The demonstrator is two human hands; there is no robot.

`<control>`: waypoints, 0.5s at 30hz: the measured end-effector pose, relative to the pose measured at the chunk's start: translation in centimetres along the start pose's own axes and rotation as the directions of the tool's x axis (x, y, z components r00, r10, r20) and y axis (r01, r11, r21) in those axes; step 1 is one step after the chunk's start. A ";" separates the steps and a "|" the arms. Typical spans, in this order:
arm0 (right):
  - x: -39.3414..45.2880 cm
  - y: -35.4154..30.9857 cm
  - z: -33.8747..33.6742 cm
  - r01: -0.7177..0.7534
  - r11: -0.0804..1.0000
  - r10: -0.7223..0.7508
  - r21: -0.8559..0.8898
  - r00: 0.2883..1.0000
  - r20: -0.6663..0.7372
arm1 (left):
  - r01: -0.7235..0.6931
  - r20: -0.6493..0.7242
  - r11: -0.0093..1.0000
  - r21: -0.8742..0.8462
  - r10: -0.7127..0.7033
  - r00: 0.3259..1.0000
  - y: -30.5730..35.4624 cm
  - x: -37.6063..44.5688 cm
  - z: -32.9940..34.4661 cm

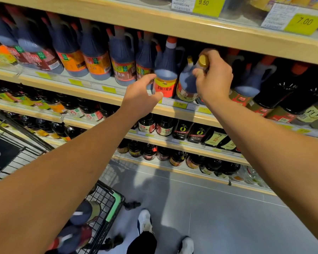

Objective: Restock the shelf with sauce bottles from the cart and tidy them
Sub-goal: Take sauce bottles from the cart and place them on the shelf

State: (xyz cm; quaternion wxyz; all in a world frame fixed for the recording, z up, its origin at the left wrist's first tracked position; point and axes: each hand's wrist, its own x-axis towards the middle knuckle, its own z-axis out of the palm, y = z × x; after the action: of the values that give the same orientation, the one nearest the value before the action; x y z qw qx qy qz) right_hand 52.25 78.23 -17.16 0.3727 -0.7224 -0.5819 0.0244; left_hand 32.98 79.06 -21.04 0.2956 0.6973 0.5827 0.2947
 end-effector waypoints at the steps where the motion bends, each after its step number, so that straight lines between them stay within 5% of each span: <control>1: 0.2 0.2 0.4 -0.023 1.000 0.023 0.008 1.000 0.009 | -0.007 0.001 1.000 0.007 0.007 1.000 -0.2 0.2 0.1; 6: 2.2 0.3 1.0 -0.114 0.989 0.108 0.089 0.992 0.070 | -0.019 0.000 0.999 0.027 0.019 1.000 -1.0 0.8 0.2; 15: 3.4 0.6 1.8 0.027 0.963 0.012 -0.268 0.989 0.144 | -0.029 0.018 0.999 0.031 0.029 0.999 -1.9 0.8 0.4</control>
State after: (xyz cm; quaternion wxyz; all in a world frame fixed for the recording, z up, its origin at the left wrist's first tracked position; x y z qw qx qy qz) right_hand 53.00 81.99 -17.44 0.2282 -0.7604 -0.6081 -0.0039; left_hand 32.19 80.10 -22.65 0.2853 0.7128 0.5745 0.2838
